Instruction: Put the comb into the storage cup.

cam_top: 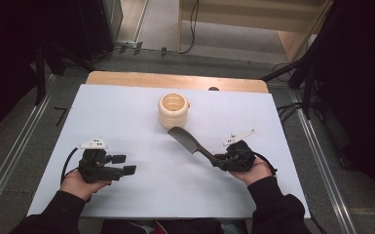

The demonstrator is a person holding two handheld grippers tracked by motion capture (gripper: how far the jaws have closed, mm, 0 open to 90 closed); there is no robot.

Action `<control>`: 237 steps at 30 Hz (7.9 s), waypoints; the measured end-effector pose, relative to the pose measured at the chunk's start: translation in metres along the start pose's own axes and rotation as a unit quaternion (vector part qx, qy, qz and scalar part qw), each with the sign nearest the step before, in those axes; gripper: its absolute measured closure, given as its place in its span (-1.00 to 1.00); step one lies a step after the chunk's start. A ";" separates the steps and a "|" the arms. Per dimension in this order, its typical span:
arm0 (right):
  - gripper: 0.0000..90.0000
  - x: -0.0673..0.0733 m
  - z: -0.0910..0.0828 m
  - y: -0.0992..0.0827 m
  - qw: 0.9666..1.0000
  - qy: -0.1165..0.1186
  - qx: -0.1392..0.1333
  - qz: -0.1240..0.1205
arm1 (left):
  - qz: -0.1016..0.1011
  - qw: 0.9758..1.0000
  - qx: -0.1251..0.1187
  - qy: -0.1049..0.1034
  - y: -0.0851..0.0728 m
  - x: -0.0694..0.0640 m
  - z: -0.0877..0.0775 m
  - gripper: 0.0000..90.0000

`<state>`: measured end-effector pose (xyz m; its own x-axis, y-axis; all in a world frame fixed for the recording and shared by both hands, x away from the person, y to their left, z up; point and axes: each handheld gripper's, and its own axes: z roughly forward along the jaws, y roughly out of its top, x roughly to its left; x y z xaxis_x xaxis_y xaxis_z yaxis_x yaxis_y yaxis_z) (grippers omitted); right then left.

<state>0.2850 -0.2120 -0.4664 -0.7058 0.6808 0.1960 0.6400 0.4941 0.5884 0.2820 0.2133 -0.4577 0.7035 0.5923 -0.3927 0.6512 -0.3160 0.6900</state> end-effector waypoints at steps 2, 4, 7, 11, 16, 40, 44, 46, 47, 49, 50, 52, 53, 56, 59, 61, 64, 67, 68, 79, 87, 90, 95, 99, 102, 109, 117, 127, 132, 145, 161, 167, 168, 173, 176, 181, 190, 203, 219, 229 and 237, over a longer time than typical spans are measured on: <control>0.57 0.005 0.002 0.004 1.000 0.008 -0.007 0.000 | -0.002 1.000 -0.003 -0.001 0.001 -0.001 0.000 -0.32; 0.57 0.009 0.004 0.008 1.000 0.012 -0.013 -0.002 | -0.005 1.000 -0.004 -0.002 0.002 -0.002 0.001 -0.32; 0.57 0.015 0.008 0.014 1.000 0.021 -0.013 0.001 | -0.009 1.000 -0.004 -0.001 0.003 -0.003 0.002 -0.32; 0.57 0.021 0.012 0.021 1.000 0.021 -0.022 0.004 | -0.016 1.000 -0.008 -0.002 0.005 -0.004 0.003 -0.32; 0.57 0.026 0.017 0.031 0.999 0.024 -0.030 0.016 | -0.019 1.000 -0.012 -0.001 0.007 -0.005 0.005 -0.32; 0.57 0.069 0.071 0.083 0.998 0.028 -0.045 0.016 | -0.077 0.996 -0.039 0.016 0.015 0.007 0.004 -0.39; 0.57 0.072 0.077 0.090 0.998 0.023 -0.054 0.023 | -0.091 0.994 -0.051 0.026 0.016 0.011 0.004 -0.39; 0.57 0.074 0.079 0.093 0.998 0.021 -0.059 0.025 | -0.098 0.993 -0.058 0.029 0.018 0.013 0.003 -0.39; 0.57 0.075 0.080 0.095 0.998 0.019 -0.060 0.025 | -0.102 0.992 -0.062 0.033 0.019 0.013 0.003 -0.39; 0.57 0.077 0.082 0.098 0.998 0.017 -0.062 0.026 | -0.110 0.991 -0.067 0.036 0.021 0.015 0.004 -0.39; 0.57 0.077 0.083 0.100 0.997 0.015 -0.065 0.027 | -0.116 0.990 -0.071 0.037 0.022 0.016 0.004 -0.39; 0.57 0.079 0.085 0.102 0.997 0.011 -0.070 0.029 | -0.123 0.989 -0.075 0.040 0.025 0.018 0.005 -0.39; 0.57 0.079 0.085 0.103 0.997 0.011 -0.073 0.029 | -0.129 0.988 -0.079 0.040 0.026 0.018 0.007 -0.39; 0.57 0.081 0.088 0.106 0.996 0.005 -0.081 0.032 | -0.135 0.986 -0.086 0.043 0.030 0.019 0.010 -0.39; 0.57 0.084 0.092 0.108 0.995 0.004 -0.090 0.037 | -0.138 0.985 -0.094 0.048 0.034 0.019 0.014 -0.39; 0.57 0.086 0.094 0.110 0.994 0.003 -0.099 0.041 | -0.141 0.984 -0.100 0.051 0.036 0.019 0.015 -0.39; 0.57 0.090 0.097 0.113 0.994 -0.001 -0.107 0.039 | -0.148 0.981 -0.114 0.057 0.038 0.021 0.016 -0.39; 0.57 0.092 0.099 0.116 0.992 -0.002 -0.114 0.044 | -0.154 0.978 -0.124 0.061 0.040 0.023 0.017 -0.38; 0.57 0.093 0.100 0.116 0.992 -0.001 -0.116 0.047 | -0.156 0.977 -0.128 0.063 0.041 0.023 0.017 -0.39; 0.56 0.099 0.107 0.125 0.988 0.001 -0.139 0.069 | -0.173 0.970 -0.155 0.076 0.047 0.025 0.027 -0.37; 0.56 0.103 0.112 0.127 0.986 -0.001 -0.149 0.075 | -0.202 0.960 -0.179 0.075 0.053 0.028 0.034 -0.31; 0.56 0.105 0.113 0.127 0.985 0.001 -0.153 0.079 | -0.206 0.959 -0.177 0.080 0.054 0.028 0.036 -0.24; 0.56 0.106 0.114 0.128 0.982 0.007 -0.163 0.090 | -0.214 0.958 -0.172 0.082 0.054 0.028 0.038 -0.10; 0.56 0.107 0.114 0.128 0.982 0.008 -0.164 0.095 | -0.220 0.959 -0.163 0.079 0.054 0.029 0.040 0.02; 0.56 0.107 0.114 0.128 0.981 0.012 -0.165 0.097 | -0.222 0.959 -0.157 0.076 0.054 0.029 0.041 0.10; 0.56 0.107 0.116 0.128 0.981 0.022 -0.162 0.102 | -0.221 0.962 -0.146 0.063 0.053 0.029 0.042 0.35; 0.56 0.106 0.116 0.127 0.981 0.032 -0.162 0.105 | -0.238 0.958 -0.151 0.040 0.053 0.031 0.041 0.45; 0.50 0.105 0.113 0.126 0.983 0.031 -0.161 0.084 | -0.237 0.959 -0.151 0.021 0.055 0.031 0.038 0.61; 0.38 0.103 0.107 0.126 0.983 0.042 -0.158 0.079 | -0.243 0.958 -0.154 0.013 0.055 0.033 0.036 0.61; -0.04 0.091 0.090 0.114 0.985 0.090 -0.143 0.031 | -0.232 0.963 -0.133 0.021 0.055 0.037 0.036 0.61; -0.37 0.078 0.078 0.091 0.988 0.112 -0.108 -0.020 | -0.221 0.969 -0.110 0.016 0.054 0.039 0.038 0.60; -0.42 0.073 0.075 0.080 0.989 0.107 -0.096 -0.029 | -0.213 0.972 -0.101 0.012 0.054 0.040 0.037 0.60; -0.42 0.072 0.075 0.078 0.989 0.105 -0.095 -0.033 | -0.209 0.973 -0.095 0.013 0.054 0.041 0.037 0.60; -0.42 0.066 0.069 0.074 0.988 0.116 -0.093 -0.030 | -0.194 0.978 -0.080 0.022 0.056 0.040 0.038 0.60; -0.42 0.064 0.066 0.071 0.990 0.110 -0.087 -0.033 | -0.192 0.978 -0.077 0.019 0.056 0.040 0.037 0.60; -0.46 0.059 0.060 0.066 0.991 0.095 -0.081 -0.044 | -0.188 0.979 -0.075 0.015 0.057 0.040 0.036 0.60; -0.47 0.045 0.042 0.047 0.992 0.090 -0.077 -0.040 | -0.169 0.982 -0.081 0.006 0.059 0.040 0.028 0.60; -0.49 0.031 0.020 0.016 0.995 0.075 -0.066 -0.022 | -0.161 0.984 -0.077 0.004 0.059 0.040 0.028 0.60; -0.51 0.011 0.001 -0.021 0.997 0.047 -0.059 0.004 | -0.164 0.983 -0.083 -0.002 0.062 0.041 0.027 0.60; -0.51 0.002 -0.011 -0.040 0.997 0.032 -0.060 0.025 | -0.150 0.985 -0.088 -0.010 0.078 0.037 0.024 0.60; -0.51 -0.001 -0.016 -0.047 0.998 0.028 -0.056 0.030 | -0.129 0.989 -0.078 -0.008 0.097 0.031 0.026 0.60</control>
<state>0.2507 -0.2442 -0.4820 -0.6851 0.6742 0.2759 0.6464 0.3881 0.6569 0.3741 0.1820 -0.4190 0.5247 0.6263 -0.5765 0.7585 -0.0366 0.6506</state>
